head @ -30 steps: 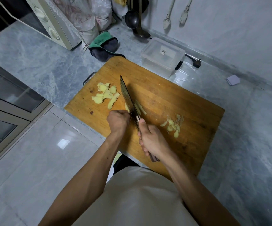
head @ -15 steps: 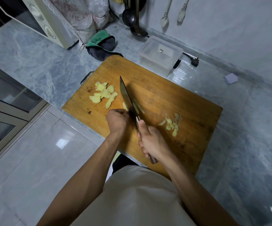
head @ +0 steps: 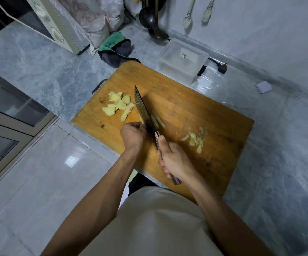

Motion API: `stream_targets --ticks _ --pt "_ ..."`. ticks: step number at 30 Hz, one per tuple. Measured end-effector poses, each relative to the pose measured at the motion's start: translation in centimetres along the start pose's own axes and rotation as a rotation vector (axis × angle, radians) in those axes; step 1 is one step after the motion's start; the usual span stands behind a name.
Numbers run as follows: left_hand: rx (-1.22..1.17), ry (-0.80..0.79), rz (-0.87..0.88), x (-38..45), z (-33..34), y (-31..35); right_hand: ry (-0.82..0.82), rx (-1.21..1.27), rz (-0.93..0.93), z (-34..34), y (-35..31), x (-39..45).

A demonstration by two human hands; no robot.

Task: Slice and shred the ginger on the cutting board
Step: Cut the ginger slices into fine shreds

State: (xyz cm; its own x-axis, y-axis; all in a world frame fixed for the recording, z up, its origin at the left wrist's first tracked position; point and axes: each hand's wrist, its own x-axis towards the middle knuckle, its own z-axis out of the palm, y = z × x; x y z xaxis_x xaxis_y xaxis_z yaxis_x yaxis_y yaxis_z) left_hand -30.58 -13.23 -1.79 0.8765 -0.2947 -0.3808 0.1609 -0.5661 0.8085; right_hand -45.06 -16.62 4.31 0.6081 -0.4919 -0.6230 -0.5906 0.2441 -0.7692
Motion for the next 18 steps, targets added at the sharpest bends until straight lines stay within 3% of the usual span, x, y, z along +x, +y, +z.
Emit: stream_targets --ticks 18 --pt "-0.092 -0.004 -0.079 0.2 -0.2 0.1 -0.013 0.018 -0.034 0.3 -0.1 1.4"
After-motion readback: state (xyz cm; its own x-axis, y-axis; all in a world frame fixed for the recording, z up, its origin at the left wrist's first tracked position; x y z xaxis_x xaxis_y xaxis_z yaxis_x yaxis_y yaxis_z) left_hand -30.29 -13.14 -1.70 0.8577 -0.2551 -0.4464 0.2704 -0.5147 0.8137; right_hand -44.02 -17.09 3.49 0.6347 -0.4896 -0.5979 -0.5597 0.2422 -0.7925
